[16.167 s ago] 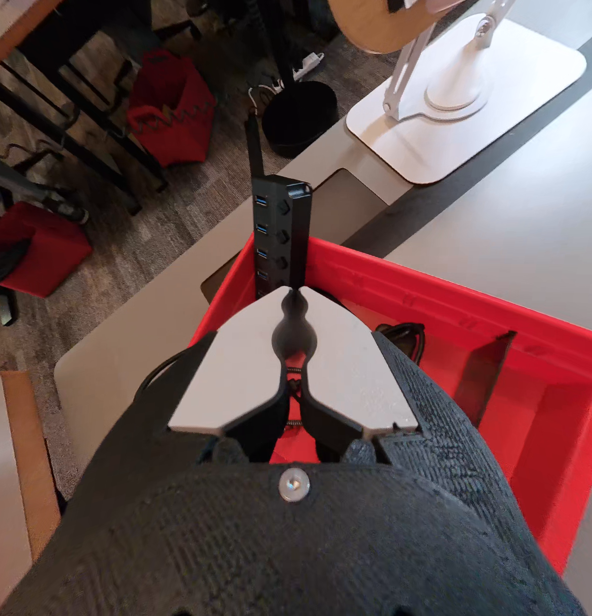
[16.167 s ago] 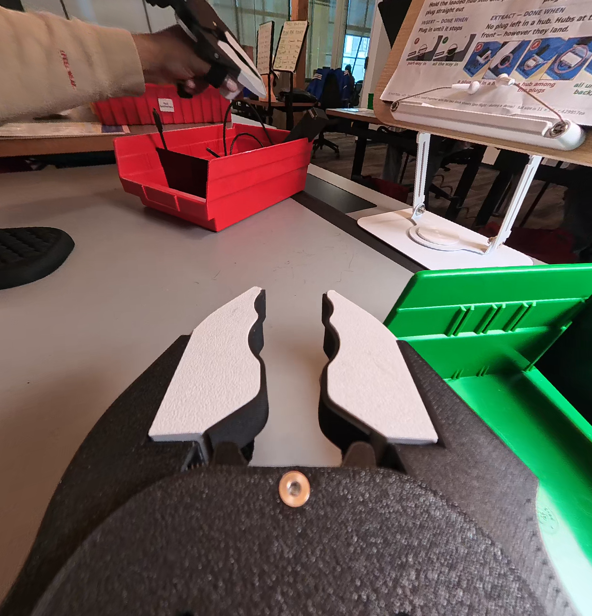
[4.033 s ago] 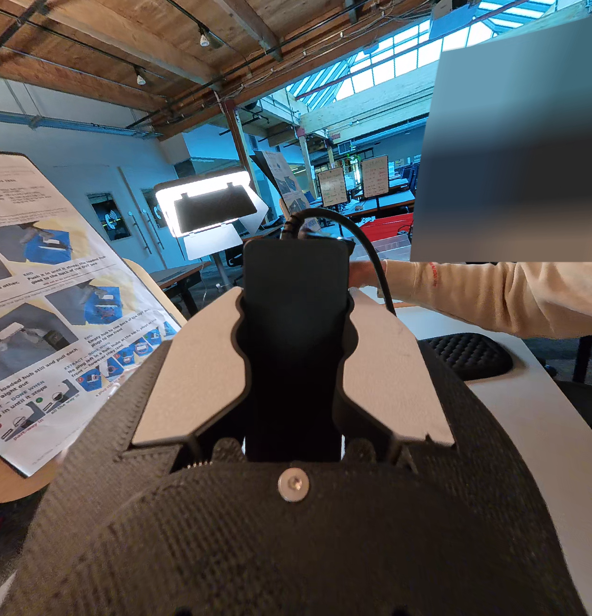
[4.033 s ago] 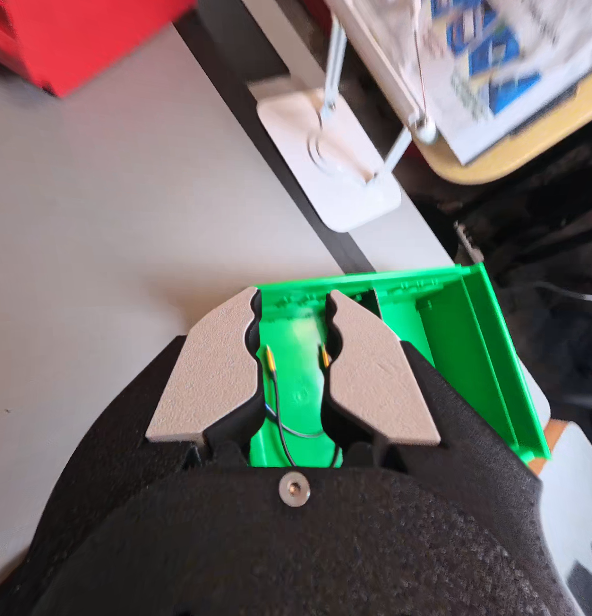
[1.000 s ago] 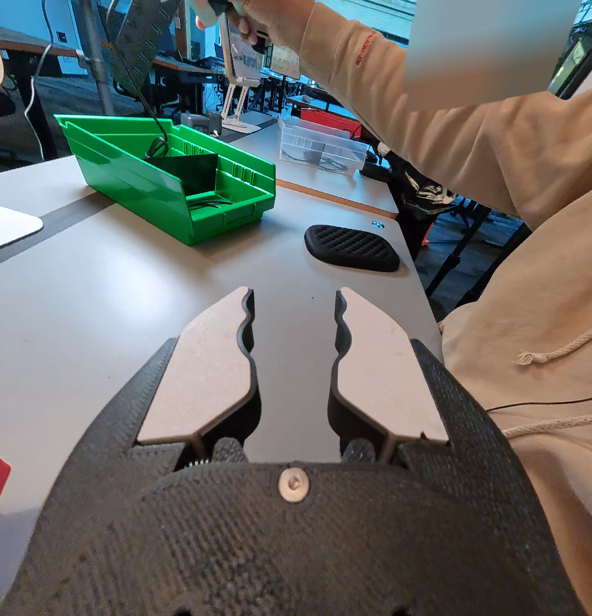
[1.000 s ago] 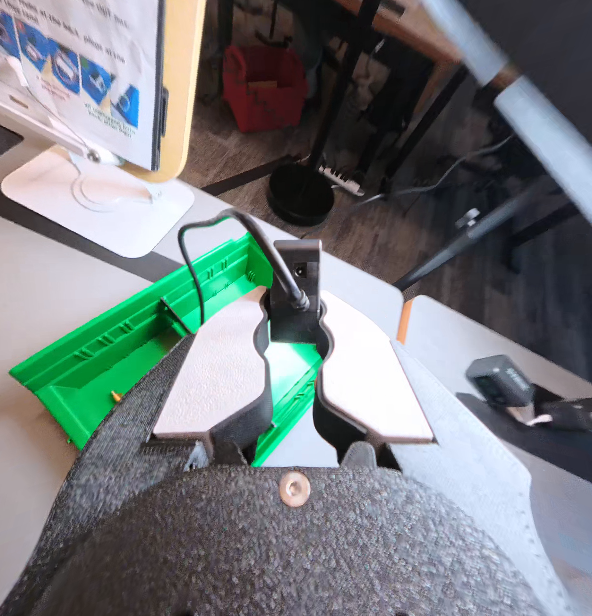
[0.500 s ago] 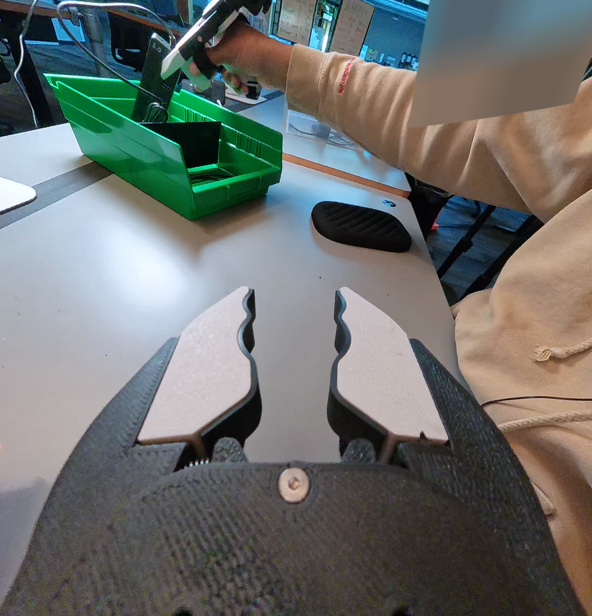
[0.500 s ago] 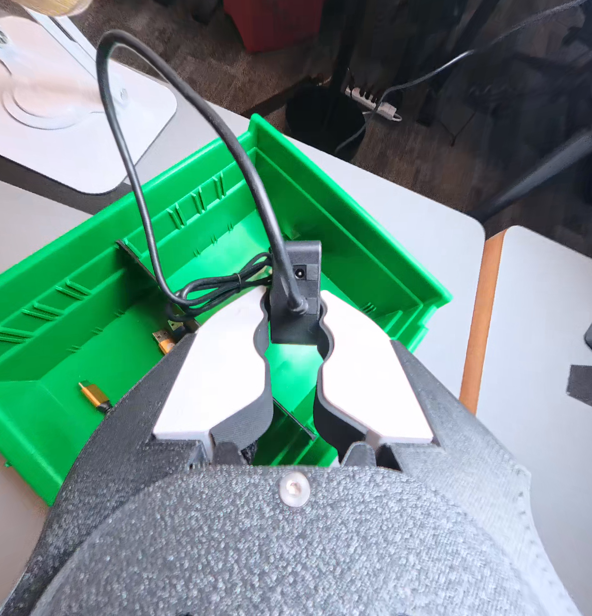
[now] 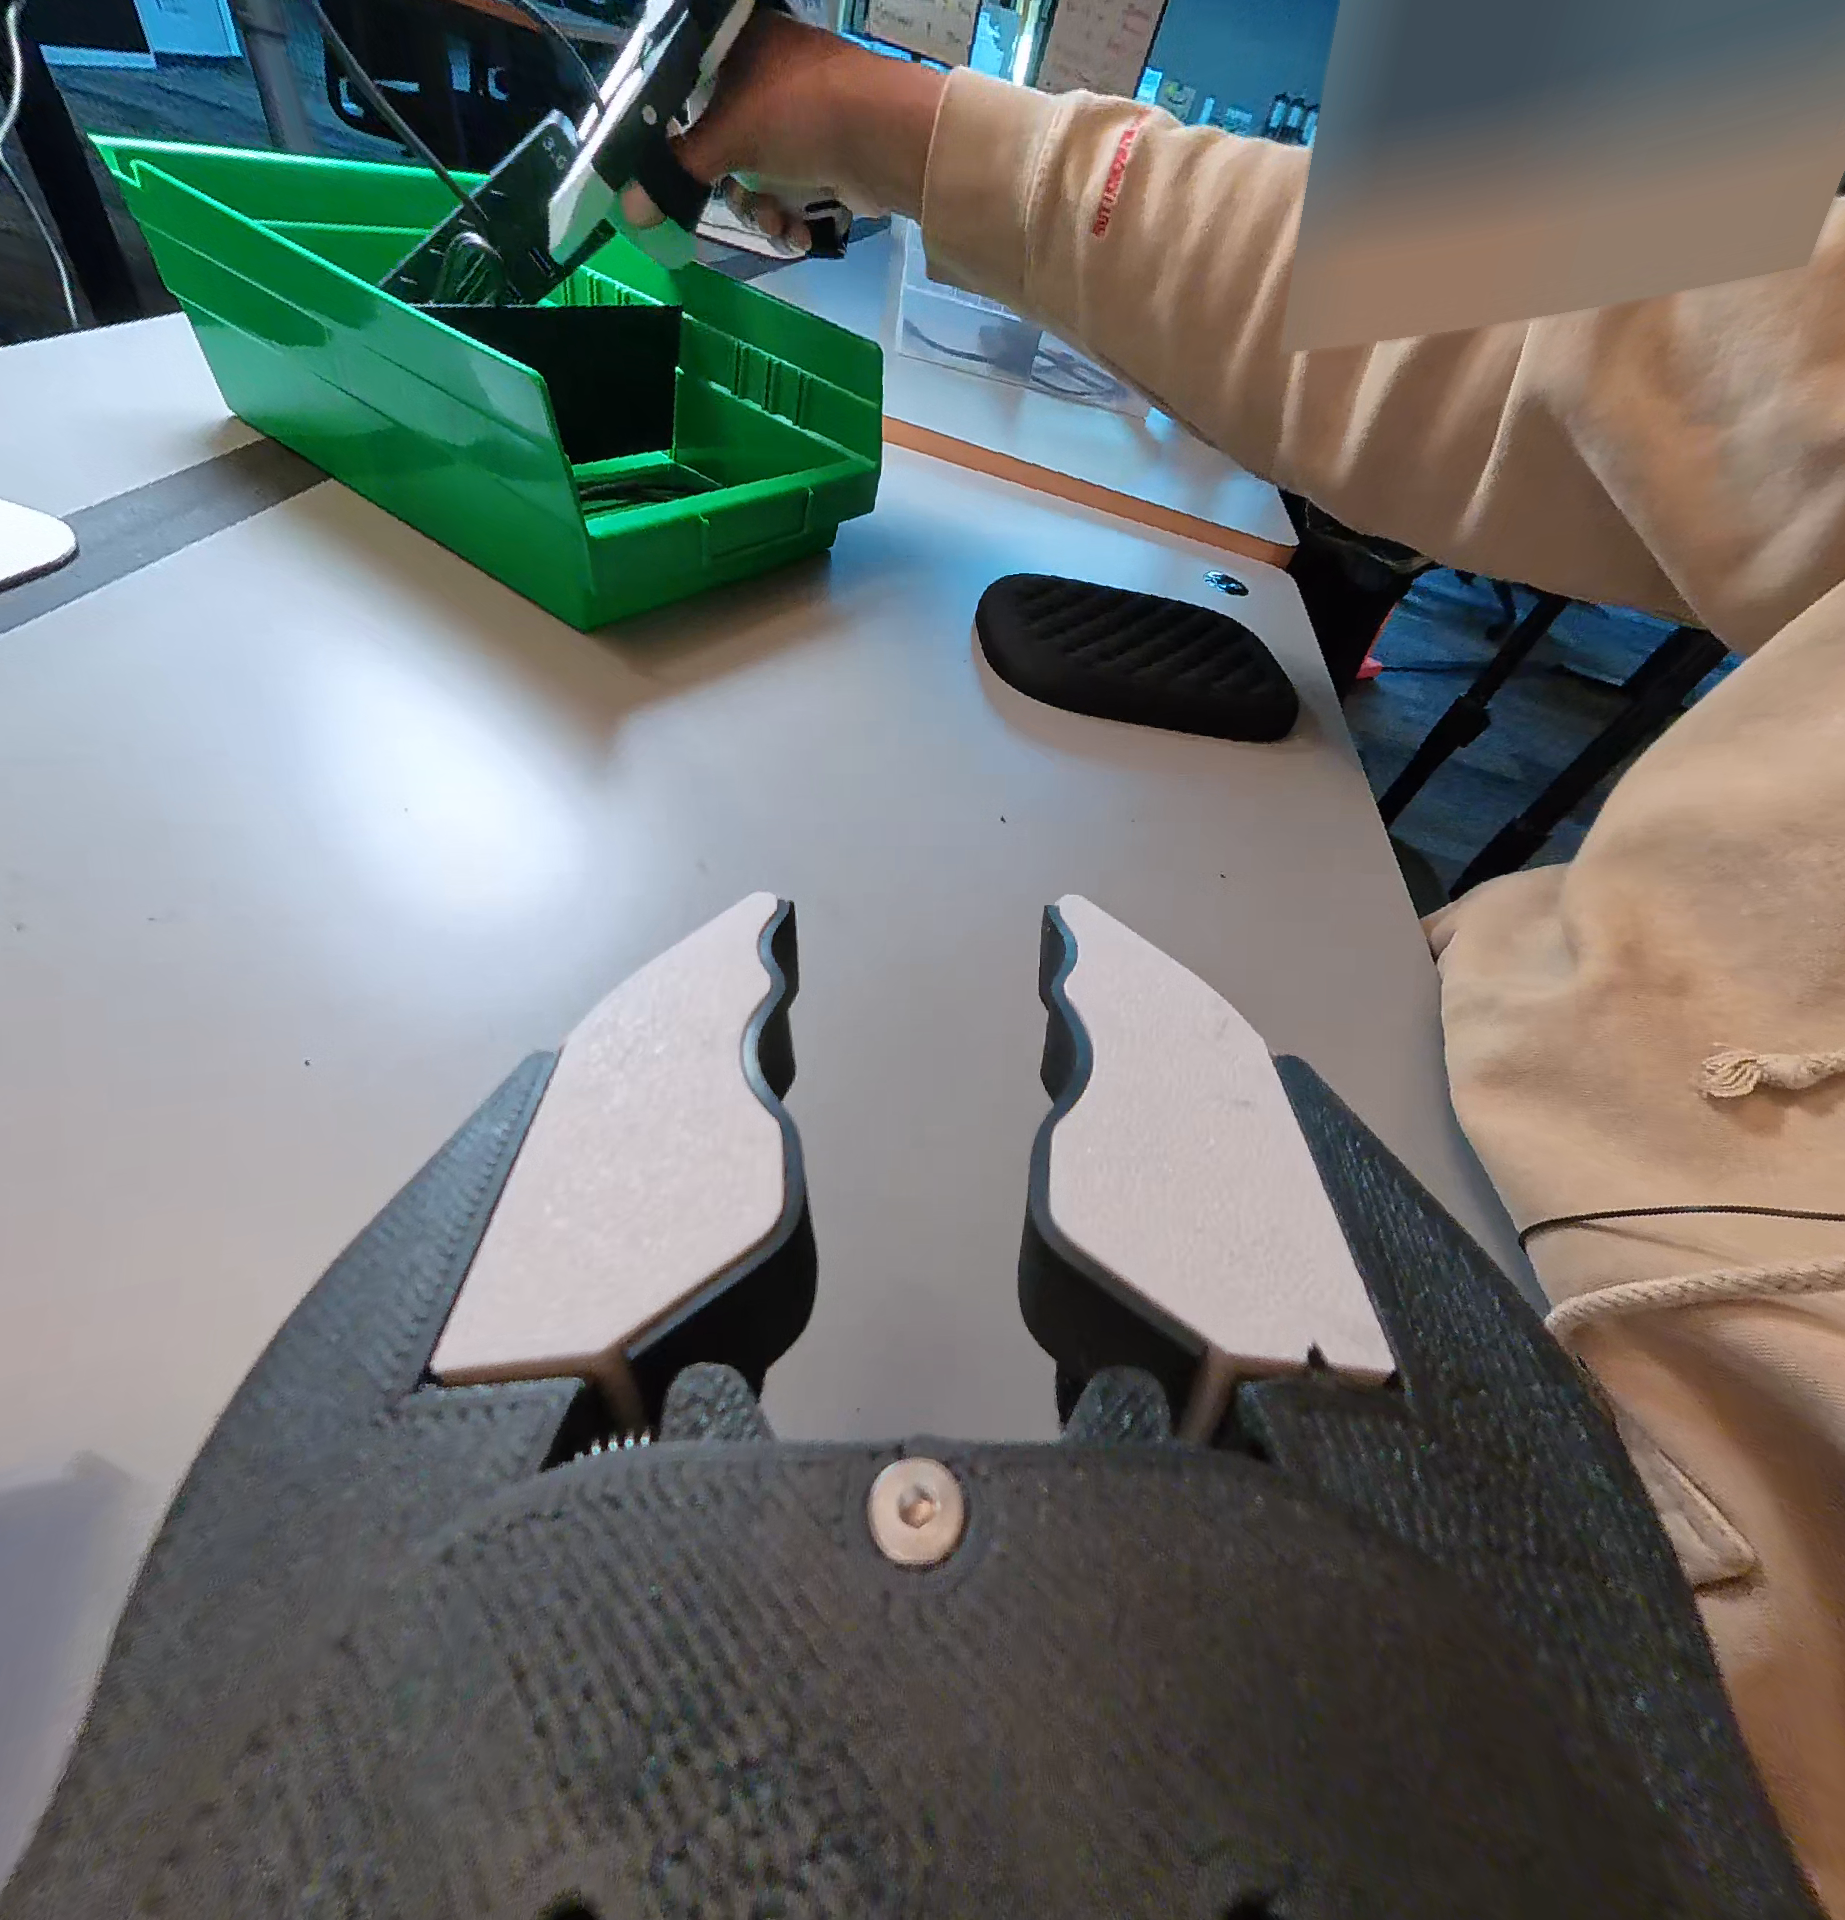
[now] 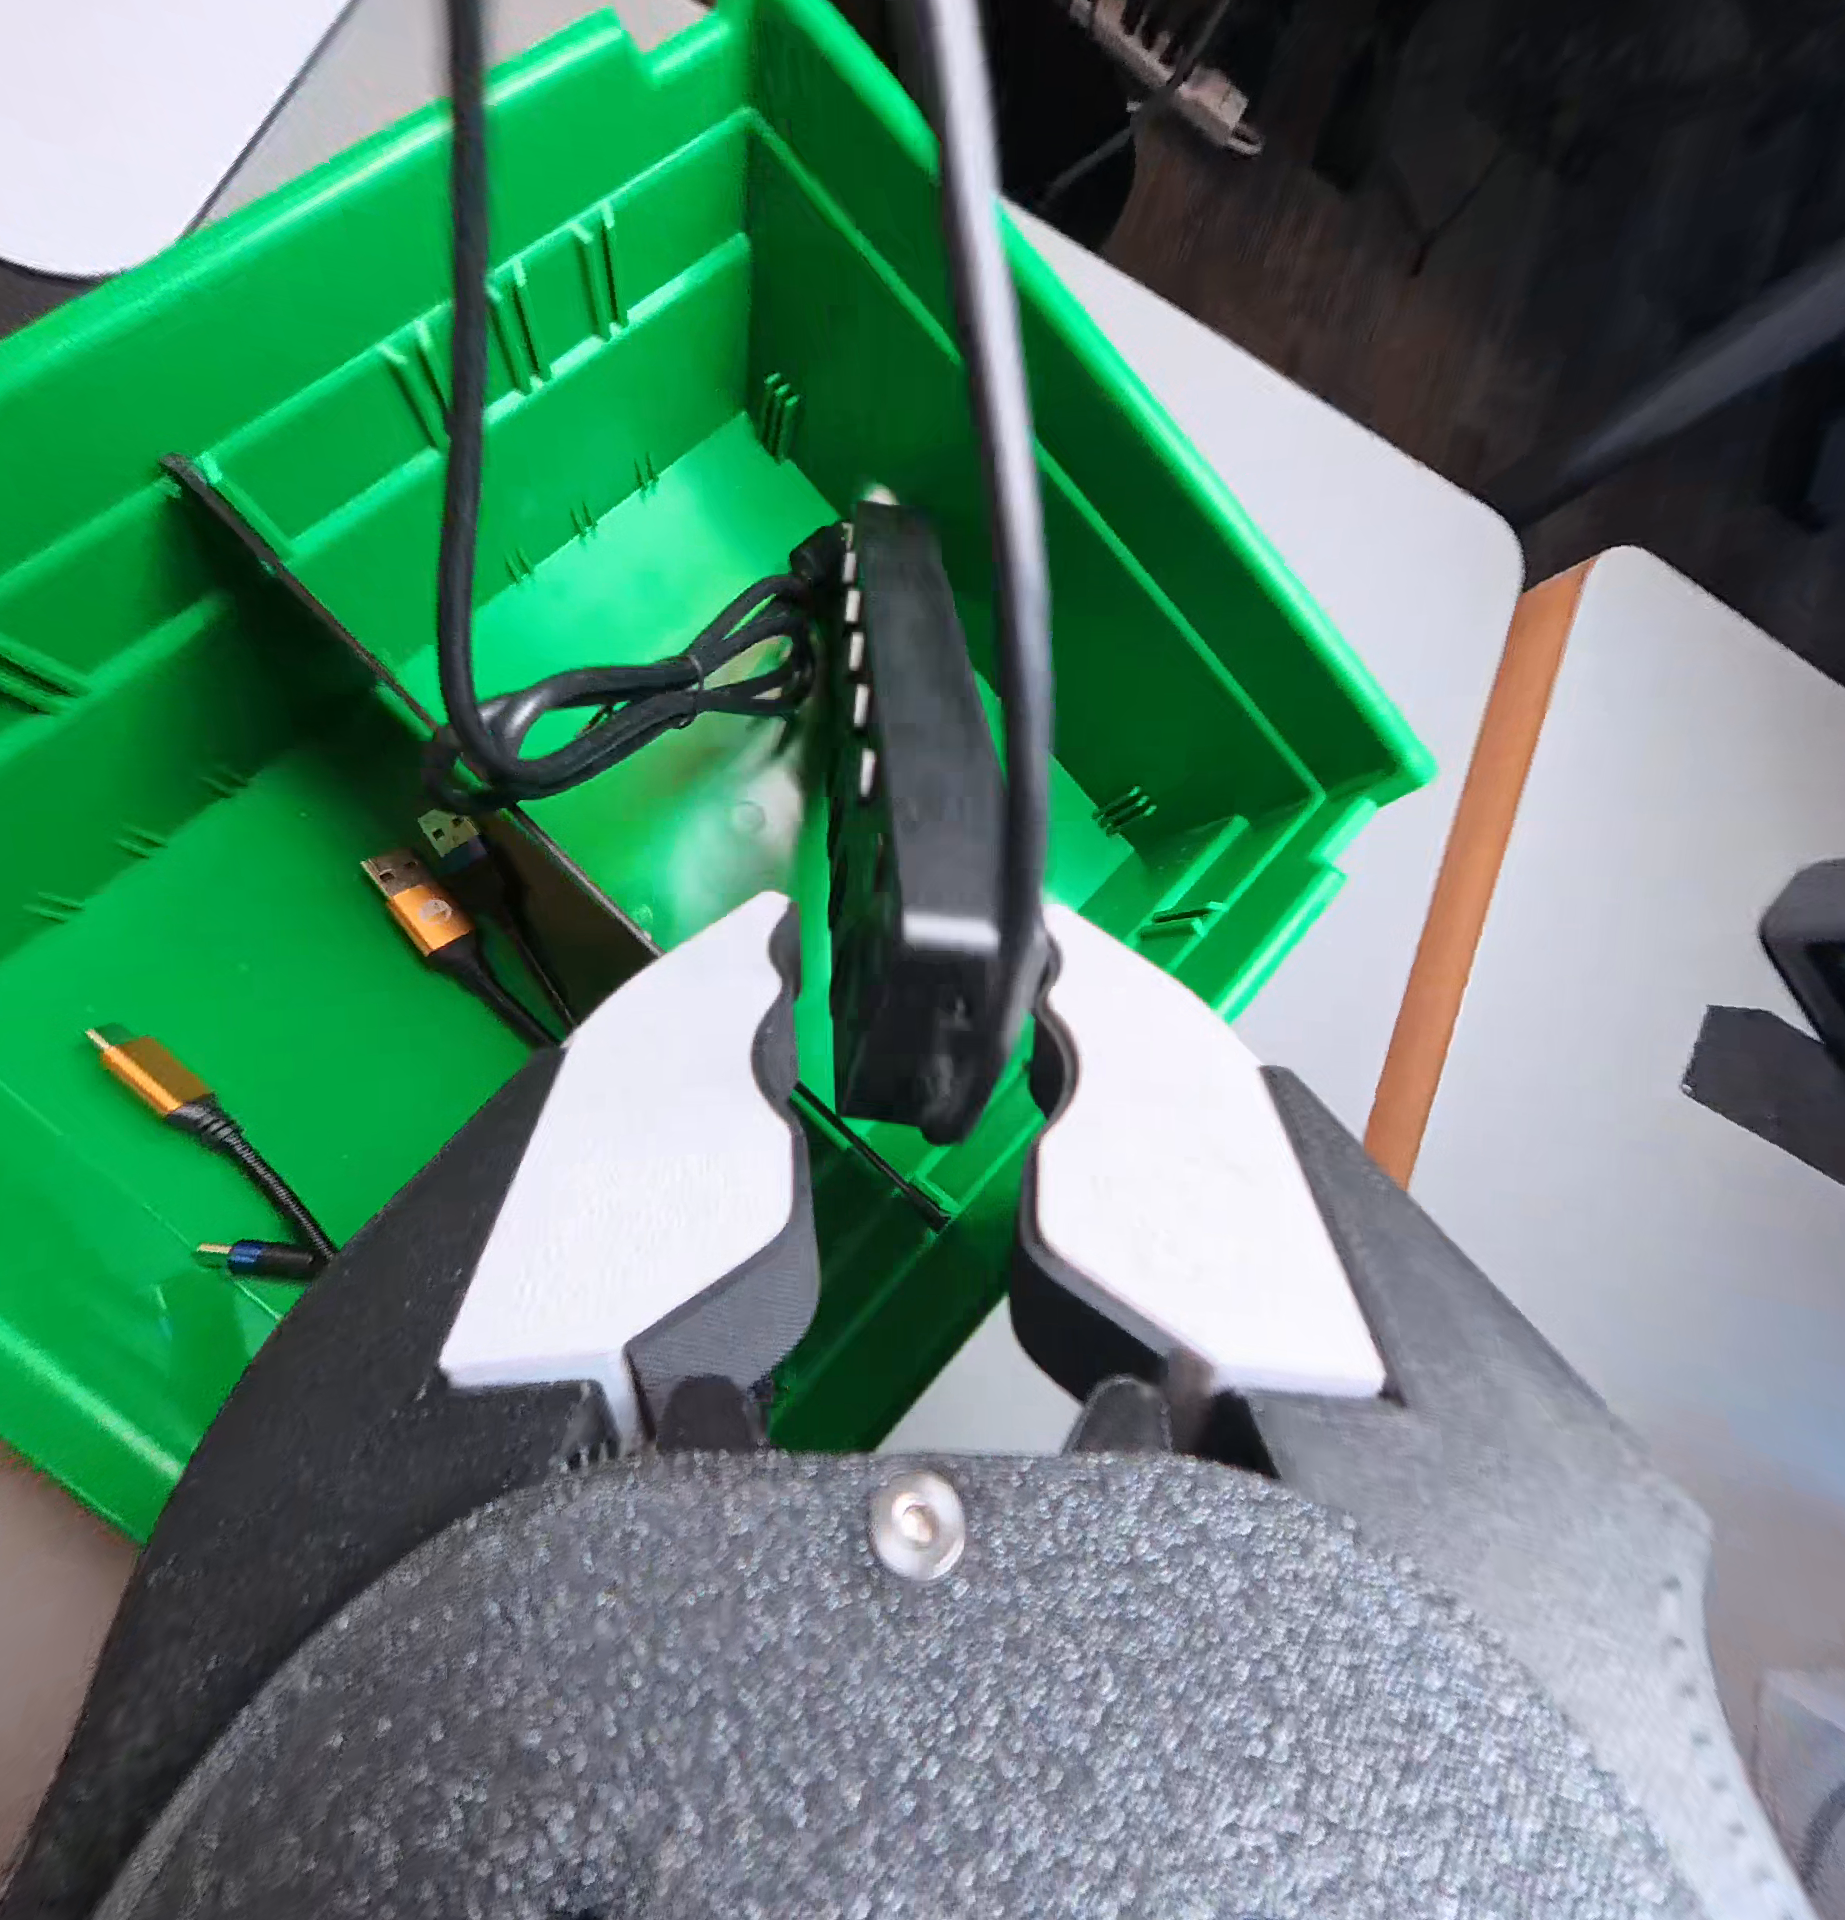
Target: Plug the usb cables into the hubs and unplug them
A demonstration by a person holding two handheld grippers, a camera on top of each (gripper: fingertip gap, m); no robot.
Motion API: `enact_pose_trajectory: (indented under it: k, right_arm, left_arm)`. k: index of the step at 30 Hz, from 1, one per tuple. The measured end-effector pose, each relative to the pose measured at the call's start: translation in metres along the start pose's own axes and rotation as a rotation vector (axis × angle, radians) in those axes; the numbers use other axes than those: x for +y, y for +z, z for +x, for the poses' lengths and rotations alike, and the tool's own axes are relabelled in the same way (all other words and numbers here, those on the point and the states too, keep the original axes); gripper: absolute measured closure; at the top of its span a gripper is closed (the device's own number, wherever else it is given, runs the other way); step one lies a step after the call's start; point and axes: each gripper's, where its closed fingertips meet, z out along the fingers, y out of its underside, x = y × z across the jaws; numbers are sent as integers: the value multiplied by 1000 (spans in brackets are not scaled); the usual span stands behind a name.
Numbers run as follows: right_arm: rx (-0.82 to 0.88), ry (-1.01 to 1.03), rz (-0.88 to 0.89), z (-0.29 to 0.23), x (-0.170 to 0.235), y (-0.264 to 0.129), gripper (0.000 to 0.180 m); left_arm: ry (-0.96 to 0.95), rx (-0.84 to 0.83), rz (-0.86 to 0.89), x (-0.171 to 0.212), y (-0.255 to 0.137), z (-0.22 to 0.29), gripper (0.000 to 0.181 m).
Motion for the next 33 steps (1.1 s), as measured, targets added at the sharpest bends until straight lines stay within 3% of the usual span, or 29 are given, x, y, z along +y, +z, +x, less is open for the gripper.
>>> enact_pose_trajectory:
  k: [2, 9, 16, 20, 23, 25, 28, 33]
  right_arm:
    - [14, -6, 19, 3, -4, -6, 129]
    - [17, 2, 111, 7, -15, -38, 130]
    - [-47, 34, 698, -51, -51, -119, 128]
    - [-312, 56, 818, -133, -33, -144, 124]
    - [-448, -29, 782, -191, -7, -138, 122]
    - [-480, -86, 770, -216, 7, -128, 122]
    - [-488, -140, 775, -234, 19, -113, 124]
    - [-491, -177, 781, -239, 23, -109, 128]
  left_arm:
    - [0, -5, -4, 1, 0, 0, 136]
    - [23, -64, 11, -2, -5, -8, 136]
    - [64, -324, 171, -36, -45, -37, 136]
    - [28, -584, 228, -49, -94, -72, 135]
    - [-1, -868, 156, -53, -152, -110, 137]
    - [-20, -966, 85, -60, -185, -127, 136]
    - [-55, -982, -45, -71, -211, -153, 135]
    - [-133, -937, -379, -58, -217, -202, 138]
